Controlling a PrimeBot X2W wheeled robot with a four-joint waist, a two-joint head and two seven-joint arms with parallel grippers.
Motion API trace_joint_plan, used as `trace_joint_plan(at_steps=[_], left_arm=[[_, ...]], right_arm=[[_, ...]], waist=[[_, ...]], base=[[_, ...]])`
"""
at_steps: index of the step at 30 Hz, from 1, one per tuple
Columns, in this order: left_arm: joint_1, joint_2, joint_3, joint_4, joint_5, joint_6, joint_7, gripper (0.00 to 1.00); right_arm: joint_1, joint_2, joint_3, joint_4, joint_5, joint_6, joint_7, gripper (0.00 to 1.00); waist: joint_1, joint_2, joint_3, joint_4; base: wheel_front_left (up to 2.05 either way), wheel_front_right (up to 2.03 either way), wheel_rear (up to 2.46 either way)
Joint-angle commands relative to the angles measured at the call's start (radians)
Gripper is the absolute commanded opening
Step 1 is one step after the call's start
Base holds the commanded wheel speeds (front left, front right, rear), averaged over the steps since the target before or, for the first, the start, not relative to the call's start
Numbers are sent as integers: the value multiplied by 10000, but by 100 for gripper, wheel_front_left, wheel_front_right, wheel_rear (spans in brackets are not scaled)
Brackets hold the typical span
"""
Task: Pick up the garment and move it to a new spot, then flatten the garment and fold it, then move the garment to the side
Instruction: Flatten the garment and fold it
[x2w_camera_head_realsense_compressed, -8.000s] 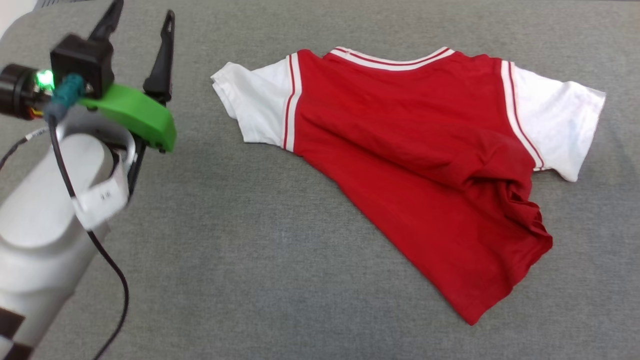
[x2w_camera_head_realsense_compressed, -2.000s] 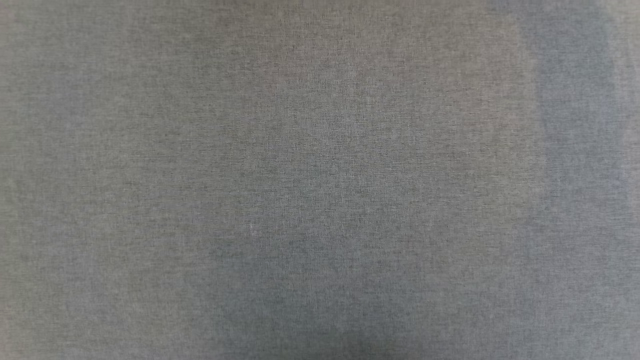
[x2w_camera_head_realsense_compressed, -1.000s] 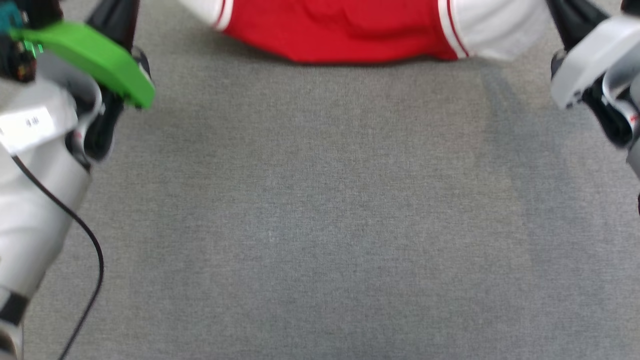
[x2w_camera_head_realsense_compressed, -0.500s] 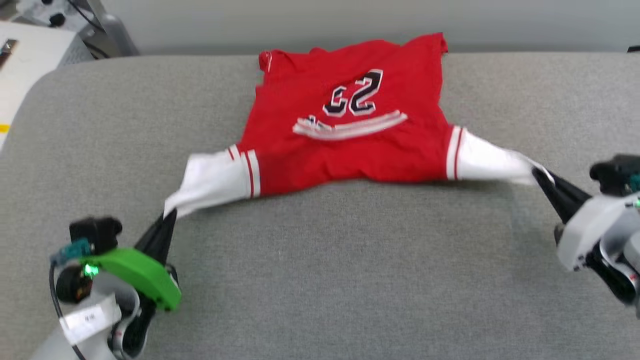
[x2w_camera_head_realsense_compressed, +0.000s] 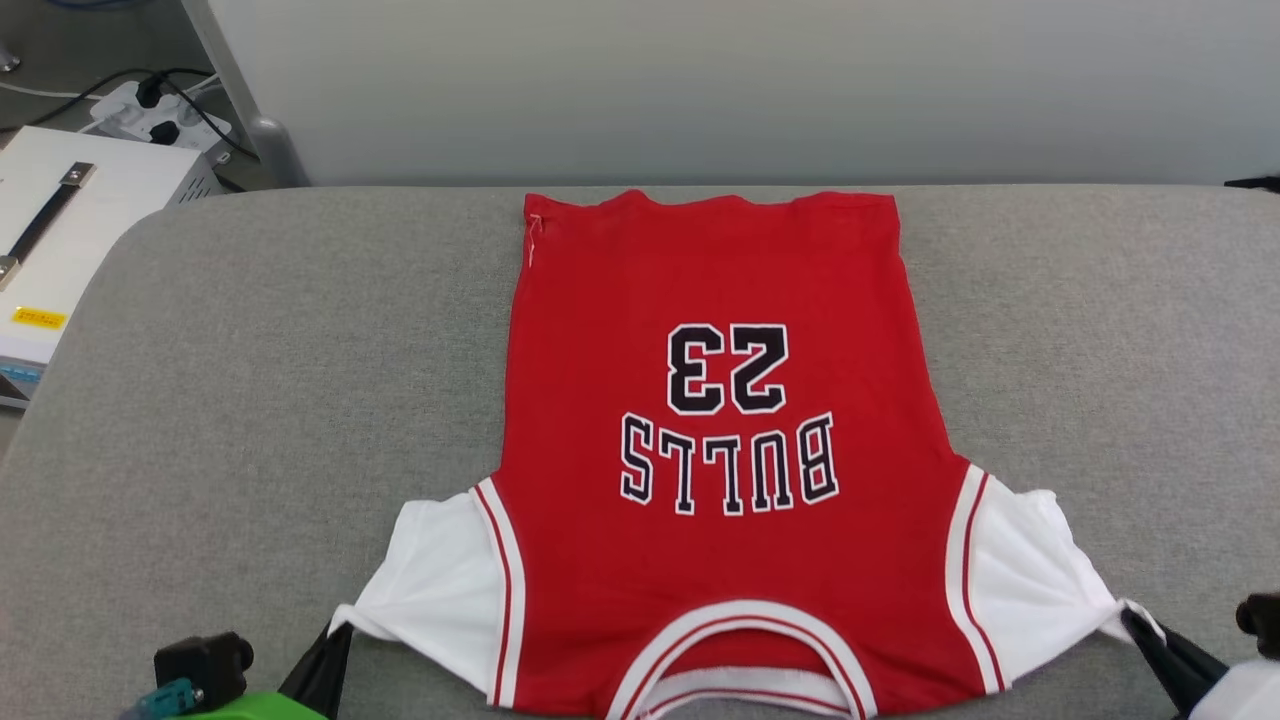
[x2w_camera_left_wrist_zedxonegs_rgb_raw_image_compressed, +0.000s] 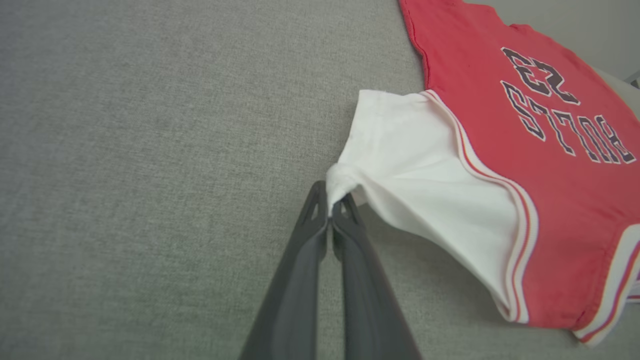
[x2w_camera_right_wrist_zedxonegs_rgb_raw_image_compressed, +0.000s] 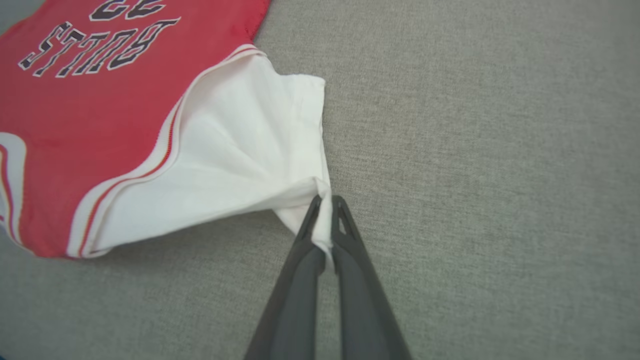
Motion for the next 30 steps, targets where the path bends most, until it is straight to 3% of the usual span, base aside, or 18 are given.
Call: trace_joint_plan(at_steps=[1,12,13,15,17,23,30], left_arm=[[338,0,138,-6,145,106,-58,0],[1399,-391,929,-373,788,215,-59,0],[1389,-435,987,-444,887,193,-59,0],[1343,-498,1032,-564,1099,157,-59,0],[1256,-567,1045,-683,1302,141,-59,0],[986,-879,1037,-960,1595,37,-59,0],[498,-1254,1081,-1806,2254,206,-59,0]], right_arm=[[432,-17,-218,-35,-153,-9,-79,0],[2326,473,-2022,-576,-1042,-9,467,0],[2356,531,-2272,-669,-1128,-9,520,23],[2368,583,-2678,-845,-1408,-9,639,48],[2348,654,-3114,-1060,-1650,-9,787,100],[1742,733,-4460,-1965,-2727,-9,1158,100],[-239,461,-5899,-3574,-3738,-9,2002,100]], waist=[[1,0,-52,-3],[1,0,48,-25],[1,0,75,-6],[1,0,126,32],[1,0,189,87],[1,0,475,287],[1,0,1211,873]], base=[[0,0,0],[0,0,0],[0,0,0],[0,0,0],[0,0,0],[0,0,0],[0,0,0]])
